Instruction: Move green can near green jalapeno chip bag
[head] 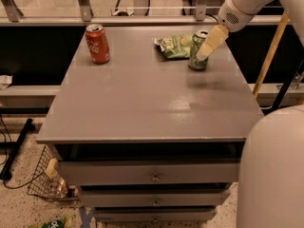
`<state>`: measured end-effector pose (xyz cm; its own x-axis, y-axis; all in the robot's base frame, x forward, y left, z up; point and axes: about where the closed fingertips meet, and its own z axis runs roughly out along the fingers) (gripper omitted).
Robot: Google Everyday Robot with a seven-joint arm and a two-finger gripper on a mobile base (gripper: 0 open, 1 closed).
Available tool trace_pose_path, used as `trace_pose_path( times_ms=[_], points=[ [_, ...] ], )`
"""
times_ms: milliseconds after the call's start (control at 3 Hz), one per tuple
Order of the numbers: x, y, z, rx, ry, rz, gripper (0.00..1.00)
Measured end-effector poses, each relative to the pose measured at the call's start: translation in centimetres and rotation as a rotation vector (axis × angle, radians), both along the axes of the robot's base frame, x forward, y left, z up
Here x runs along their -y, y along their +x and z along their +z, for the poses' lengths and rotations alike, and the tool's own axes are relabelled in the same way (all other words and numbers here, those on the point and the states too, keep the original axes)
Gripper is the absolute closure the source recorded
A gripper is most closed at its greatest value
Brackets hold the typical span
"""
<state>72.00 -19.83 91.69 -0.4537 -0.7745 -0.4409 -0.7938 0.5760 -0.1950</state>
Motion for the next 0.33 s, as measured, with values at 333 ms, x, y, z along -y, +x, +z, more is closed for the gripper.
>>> trace_pose_path(
  times_ms=[333],
  points=[
    [2.75, -3.1, 1.69, 0.044, 0.051, 0.04, 0.0]
  ],
)
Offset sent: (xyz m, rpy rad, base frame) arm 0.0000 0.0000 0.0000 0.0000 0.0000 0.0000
